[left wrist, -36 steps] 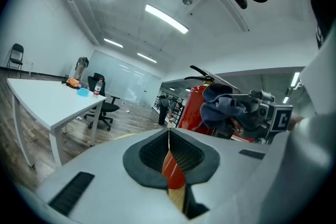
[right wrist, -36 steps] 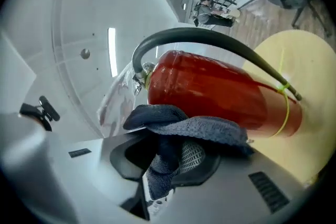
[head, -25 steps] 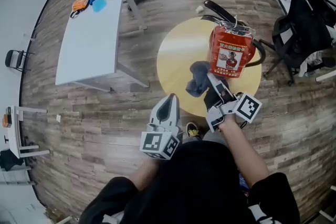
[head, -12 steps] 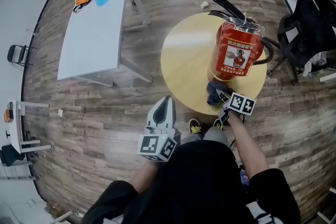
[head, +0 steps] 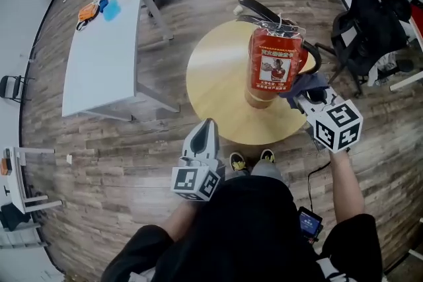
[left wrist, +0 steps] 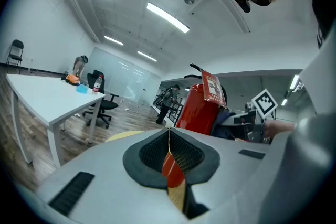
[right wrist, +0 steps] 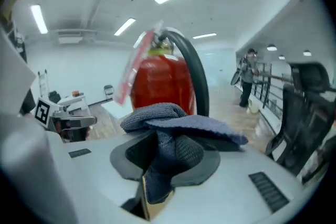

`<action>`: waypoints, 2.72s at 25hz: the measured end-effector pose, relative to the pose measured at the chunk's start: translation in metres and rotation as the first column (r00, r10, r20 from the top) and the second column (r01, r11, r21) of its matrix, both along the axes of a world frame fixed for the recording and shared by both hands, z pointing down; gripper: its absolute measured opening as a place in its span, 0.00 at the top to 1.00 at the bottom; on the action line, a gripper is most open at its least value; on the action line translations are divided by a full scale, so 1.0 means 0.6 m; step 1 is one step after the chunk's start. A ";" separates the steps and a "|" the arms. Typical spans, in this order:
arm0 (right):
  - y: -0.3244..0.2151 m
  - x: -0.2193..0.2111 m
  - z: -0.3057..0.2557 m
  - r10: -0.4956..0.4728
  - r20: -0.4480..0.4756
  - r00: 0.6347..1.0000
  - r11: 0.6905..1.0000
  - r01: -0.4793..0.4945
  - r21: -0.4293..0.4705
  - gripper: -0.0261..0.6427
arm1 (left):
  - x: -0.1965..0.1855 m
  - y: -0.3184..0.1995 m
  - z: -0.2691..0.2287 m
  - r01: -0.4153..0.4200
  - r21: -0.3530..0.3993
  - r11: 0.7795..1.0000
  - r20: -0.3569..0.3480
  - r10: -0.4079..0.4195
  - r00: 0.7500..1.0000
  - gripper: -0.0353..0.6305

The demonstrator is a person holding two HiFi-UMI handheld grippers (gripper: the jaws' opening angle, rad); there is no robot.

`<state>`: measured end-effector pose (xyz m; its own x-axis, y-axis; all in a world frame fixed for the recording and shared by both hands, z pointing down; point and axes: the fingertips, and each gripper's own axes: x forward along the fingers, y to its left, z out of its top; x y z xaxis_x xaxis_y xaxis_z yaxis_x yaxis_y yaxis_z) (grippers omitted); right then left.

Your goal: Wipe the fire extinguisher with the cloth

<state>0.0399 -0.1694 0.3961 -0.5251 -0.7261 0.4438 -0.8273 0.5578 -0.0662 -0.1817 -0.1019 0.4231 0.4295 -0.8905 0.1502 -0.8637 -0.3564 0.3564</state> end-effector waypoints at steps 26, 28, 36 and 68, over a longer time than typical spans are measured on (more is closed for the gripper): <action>0.024 -0.085 0.463 0.505 0.344 0.792 0.698 -0.140 -0.702 0.81 | -0.065 0.013 0.024 0.122 -0.031 0.992 0.001 -0.122 0.992 0.91; 0.015 -0.115 0.452 0.593 0.433 0.679 0.665 -0.109 -0.739 0.81 | -0.063 0.010 0.017 0.123 -0.017 0.992 -0.003 -0.123 0.992 0.91; -0.019 -0.154 0.479 0.866 0.432 0.252 0.495 -0.310 -0.812 0.81 | -0.067 0.027 0.007 0.147 -0.010 0.989 -0.015 -0.147 0.989 0.91; -0.044 -0.174 0.213 0.598 0.790 0.133 0.792 -0.249 -0.557 0.81 | -0.052 0.039 0.014 0.114 -0.020 0.993 -0.010 -0.115 0.993 0.91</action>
